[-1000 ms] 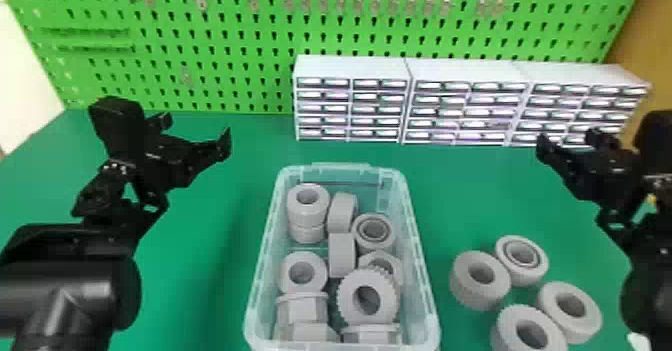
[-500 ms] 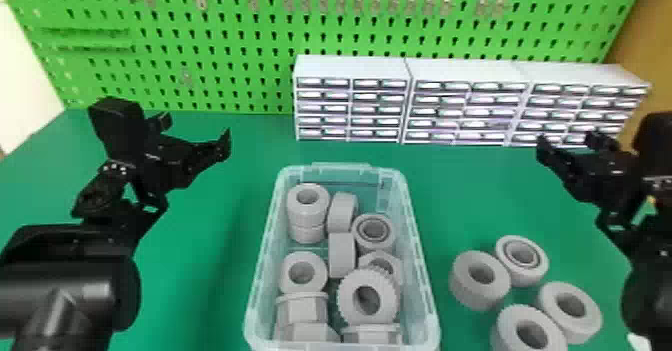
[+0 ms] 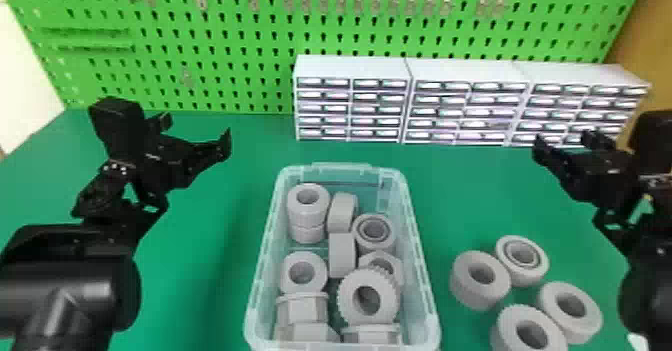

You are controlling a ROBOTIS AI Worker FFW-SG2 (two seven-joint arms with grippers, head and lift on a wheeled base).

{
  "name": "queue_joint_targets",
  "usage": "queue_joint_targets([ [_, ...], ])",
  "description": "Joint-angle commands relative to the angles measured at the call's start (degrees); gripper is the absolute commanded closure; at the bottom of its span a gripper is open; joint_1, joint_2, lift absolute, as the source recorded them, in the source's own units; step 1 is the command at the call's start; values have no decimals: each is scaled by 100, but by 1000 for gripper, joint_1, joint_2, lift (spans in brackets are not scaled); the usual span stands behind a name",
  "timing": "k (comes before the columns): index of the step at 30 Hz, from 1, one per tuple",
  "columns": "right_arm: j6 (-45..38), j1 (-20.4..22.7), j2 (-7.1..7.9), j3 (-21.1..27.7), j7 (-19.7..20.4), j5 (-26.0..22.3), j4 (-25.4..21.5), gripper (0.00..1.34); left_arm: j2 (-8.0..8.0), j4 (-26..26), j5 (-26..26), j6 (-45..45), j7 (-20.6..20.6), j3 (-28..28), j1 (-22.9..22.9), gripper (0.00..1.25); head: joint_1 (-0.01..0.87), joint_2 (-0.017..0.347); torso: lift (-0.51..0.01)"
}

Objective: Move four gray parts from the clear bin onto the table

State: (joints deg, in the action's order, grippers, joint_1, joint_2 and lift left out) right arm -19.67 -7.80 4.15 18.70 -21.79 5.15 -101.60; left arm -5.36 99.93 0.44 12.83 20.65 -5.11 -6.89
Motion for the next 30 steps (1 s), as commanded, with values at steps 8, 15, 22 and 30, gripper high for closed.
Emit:
queue_joint_targets([
  [8,-28,-11,33,-24,0,-5,-26,470,0,0,0,0,0,1,-14,121,678,34,-50],
  [15,-45,-11,51,-24,0,-5,-35,470,0,0,0,-9,0,10,-14,121,678,34,-50],
  [22,-63,-2,86,-59,0,-5,-44,470,0,0,0,-9,0,10,-14,121,678,34,-50],
  [30,-89,-2,130,-68,0,-5,-70,470,-9,0,0,-9,0,10,-14,121,678,34,-50],
])
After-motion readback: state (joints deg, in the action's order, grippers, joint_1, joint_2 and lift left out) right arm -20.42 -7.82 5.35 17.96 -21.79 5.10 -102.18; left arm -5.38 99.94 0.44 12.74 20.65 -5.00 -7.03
